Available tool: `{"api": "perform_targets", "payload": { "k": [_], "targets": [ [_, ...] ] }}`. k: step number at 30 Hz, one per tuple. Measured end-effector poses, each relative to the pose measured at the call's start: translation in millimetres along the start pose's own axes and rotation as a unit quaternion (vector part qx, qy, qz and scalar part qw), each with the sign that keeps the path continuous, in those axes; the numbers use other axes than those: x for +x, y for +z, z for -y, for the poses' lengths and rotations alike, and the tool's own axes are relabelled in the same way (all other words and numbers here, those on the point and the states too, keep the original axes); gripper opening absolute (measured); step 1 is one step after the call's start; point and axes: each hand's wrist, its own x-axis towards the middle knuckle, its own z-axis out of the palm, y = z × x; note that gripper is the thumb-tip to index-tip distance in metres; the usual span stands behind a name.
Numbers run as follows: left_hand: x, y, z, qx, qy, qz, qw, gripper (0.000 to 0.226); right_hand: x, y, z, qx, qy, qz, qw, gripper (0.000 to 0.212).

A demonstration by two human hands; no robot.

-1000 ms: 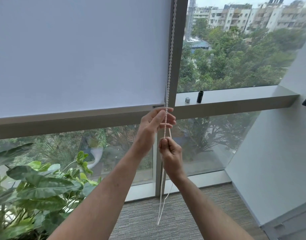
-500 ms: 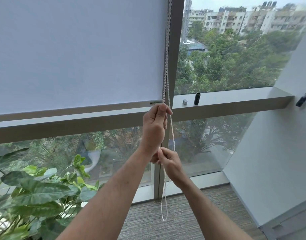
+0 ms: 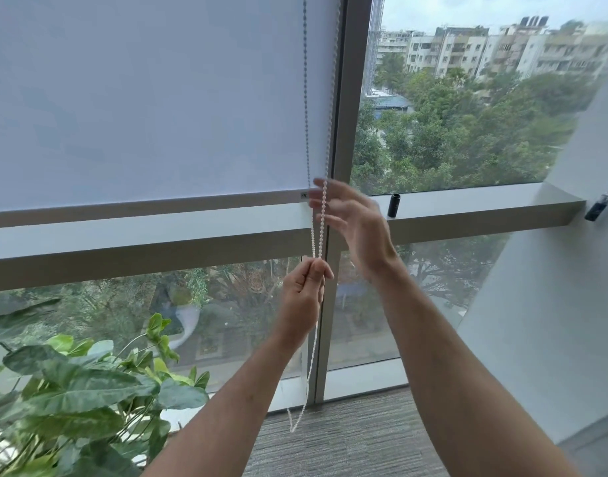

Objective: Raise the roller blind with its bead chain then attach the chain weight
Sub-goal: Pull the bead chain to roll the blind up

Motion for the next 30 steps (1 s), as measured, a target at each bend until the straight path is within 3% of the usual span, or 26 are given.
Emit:
{"api": "perform_targets", "payload": {
  "k": [3,10,16,19,24,27,30],
  "targets": [
    [-6,1,2,0.017,-0.006,0.009,1.0,0.032,18,17,38,0.108,-0.037,0.019,0.993,0.038],
    [-5,-2,4,0.032,-0.015,0.051,0.998,0.03,29,45,50,0.02,-0.159,-0.138,0.977,0.04],
    [11,-16,-7,0.095,0.029,0.181,0.978,0.028,25,43,46,-0.046,-0.215,-0.16,0.962,0.038],
    [38,-28,-23,0.131,0.037,0.169,0.976,0.035,20,45,47,-0.046,-0.225,-0.152,0.961,0.037],
    [80,-20,-91,0.002,0.099,0.051,0.994,0.044,11,44,34,-0.067,-0.208,-0.147,0.965,0.036],
    [96,-7,-145,-0.081,0.146,0.066,0.984,0.04,2,43,12,-0.07,-0.174,-0.146,0.971,0.037],
    [101,12,-181,-0.086,0.175,0.119,0.973,0.033,-6,42,-9,-0.064,-0.148,-0.141,0.977,0.037]
  ]
}}
